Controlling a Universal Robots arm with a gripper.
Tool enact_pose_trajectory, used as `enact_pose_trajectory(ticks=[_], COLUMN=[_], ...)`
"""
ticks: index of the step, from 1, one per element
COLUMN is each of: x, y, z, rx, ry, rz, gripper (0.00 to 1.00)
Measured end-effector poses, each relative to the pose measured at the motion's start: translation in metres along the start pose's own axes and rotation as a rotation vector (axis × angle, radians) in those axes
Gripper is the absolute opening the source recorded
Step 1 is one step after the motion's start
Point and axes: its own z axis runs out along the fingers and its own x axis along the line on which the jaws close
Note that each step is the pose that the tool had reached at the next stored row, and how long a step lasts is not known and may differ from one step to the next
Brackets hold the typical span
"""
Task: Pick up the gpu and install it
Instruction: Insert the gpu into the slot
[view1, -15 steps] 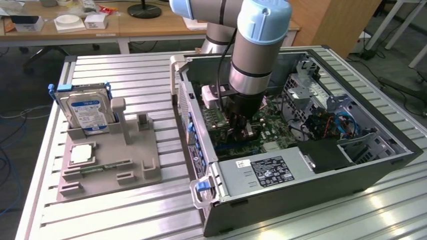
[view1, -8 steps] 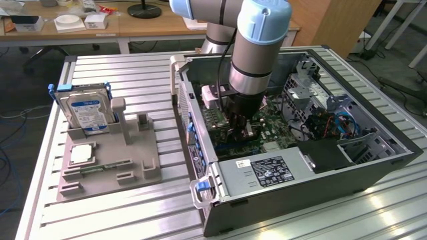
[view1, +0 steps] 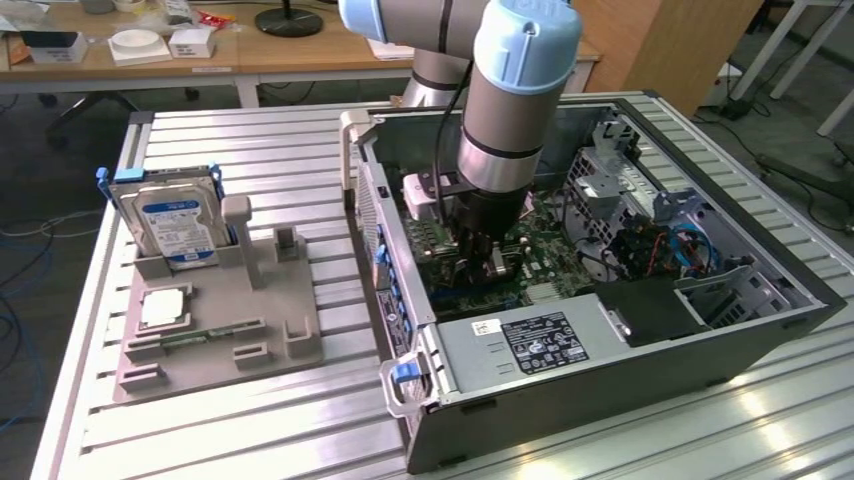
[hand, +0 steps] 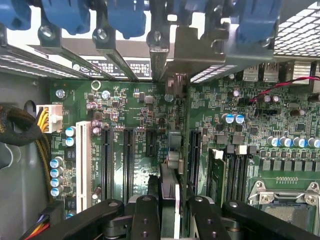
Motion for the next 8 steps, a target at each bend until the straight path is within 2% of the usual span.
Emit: enact_pose_trajectory(ticks=[8], x=[0.0], y=[0.0], z=[0.0], rx=[0.0], ry=[0.0], rz=[0.0], gripper=[0.27])
